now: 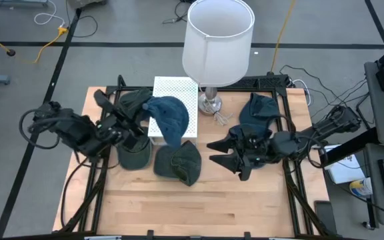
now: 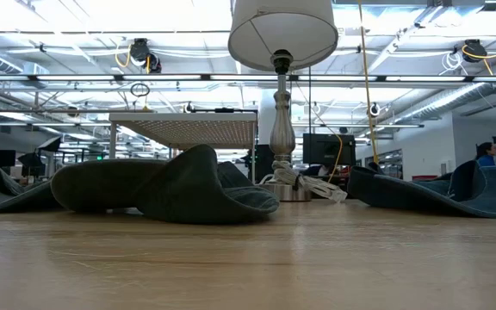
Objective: Pick & Place hat
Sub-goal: Put the bottom blue cap on the shelf
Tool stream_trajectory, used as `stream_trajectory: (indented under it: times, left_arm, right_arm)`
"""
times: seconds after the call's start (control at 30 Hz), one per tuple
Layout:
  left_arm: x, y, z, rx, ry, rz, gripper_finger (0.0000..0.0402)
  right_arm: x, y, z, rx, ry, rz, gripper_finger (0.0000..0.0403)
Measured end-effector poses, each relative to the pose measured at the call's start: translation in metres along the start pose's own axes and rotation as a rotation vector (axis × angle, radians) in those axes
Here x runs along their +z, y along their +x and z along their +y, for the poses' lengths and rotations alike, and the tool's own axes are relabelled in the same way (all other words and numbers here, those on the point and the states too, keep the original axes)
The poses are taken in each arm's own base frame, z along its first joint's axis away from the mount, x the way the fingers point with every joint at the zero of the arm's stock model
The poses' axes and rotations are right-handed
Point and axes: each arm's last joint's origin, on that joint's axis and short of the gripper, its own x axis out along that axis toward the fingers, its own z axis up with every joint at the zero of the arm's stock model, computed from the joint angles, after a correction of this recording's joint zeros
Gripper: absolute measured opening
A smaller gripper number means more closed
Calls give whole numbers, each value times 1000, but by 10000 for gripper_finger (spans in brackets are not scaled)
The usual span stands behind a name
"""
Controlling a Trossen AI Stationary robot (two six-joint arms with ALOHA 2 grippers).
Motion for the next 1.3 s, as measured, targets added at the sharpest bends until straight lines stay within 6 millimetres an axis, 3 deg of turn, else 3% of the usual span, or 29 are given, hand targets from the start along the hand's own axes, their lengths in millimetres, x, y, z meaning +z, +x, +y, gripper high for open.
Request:
stream_trajectory:
  times: [0.37,0.83,0.97,1.3]
  left_arm:
    - [-26,19,-3,-47,153,116,2]
    - [-94,39,37,63,167,356,2]
    - [-114,52,32,43,194,393,2]
    - [-165,86,8,-81,73,424,2]
  right_arm:
    - [2,-1,1,4,5,-4,265]
    - [2,-1,2,47,-19,21,263]
    - [2,-1,2,47,-48,19,263]
    - [2,-1,2,47,-72,19,261]
